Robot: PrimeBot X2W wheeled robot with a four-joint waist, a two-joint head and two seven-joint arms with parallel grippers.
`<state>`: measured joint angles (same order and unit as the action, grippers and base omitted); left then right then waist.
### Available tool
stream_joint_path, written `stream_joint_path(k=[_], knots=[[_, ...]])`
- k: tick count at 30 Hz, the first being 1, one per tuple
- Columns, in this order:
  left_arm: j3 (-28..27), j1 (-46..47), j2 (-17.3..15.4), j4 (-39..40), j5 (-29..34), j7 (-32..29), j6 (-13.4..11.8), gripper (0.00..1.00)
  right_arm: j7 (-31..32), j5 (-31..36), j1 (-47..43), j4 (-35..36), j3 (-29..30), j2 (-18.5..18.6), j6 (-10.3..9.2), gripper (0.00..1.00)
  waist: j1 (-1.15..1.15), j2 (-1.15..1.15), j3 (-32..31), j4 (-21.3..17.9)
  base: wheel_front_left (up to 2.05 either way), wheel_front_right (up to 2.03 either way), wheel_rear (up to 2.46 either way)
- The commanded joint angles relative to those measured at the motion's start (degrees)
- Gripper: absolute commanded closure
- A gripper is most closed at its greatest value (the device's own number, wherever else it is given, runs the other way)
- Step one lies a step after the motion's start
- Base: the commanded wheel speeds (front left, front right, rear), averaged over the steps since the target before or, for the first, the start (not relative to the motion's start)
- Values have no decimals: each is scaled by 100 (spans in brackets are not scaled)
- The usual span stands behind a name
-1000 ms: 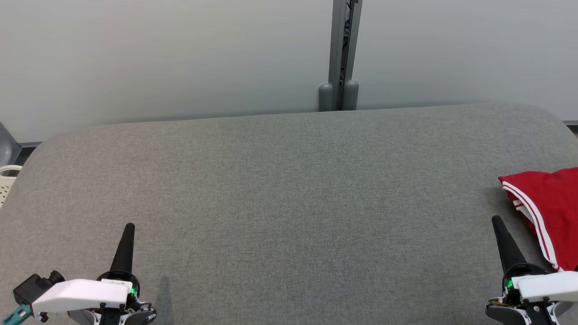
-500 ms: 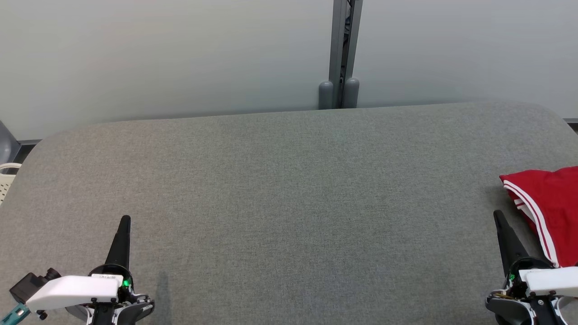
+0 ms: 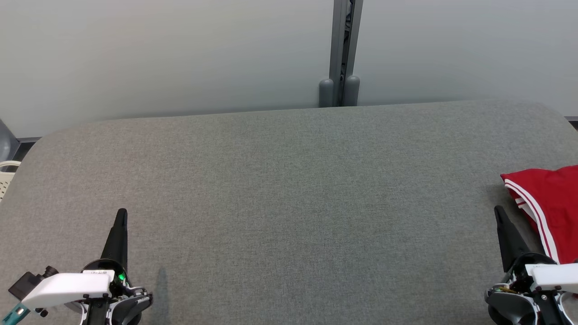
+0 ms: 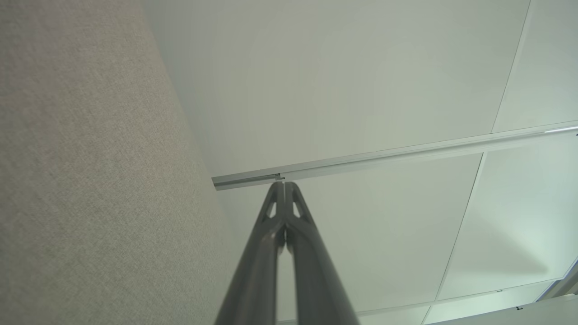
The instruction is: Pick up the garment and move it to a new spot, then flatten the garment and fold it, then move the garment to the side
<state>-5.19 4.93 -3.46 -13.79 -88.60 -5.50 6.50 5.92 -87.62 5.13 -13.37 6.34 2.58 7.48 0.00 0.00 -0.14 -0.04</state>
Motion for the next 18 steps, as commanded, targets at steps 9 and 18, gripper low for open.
stream_joint_path(k=[9,18], knots=[[-131,173,37,-30,-366,-92,120,100,74,-453,135,-73,28,53,2,100,0,0,27,3,0,0,0],[-143,175,45,-33,-399,-102,125,100,73,-483,142,-81,28,53,2,100,0,0,32,4,0,0,0]])
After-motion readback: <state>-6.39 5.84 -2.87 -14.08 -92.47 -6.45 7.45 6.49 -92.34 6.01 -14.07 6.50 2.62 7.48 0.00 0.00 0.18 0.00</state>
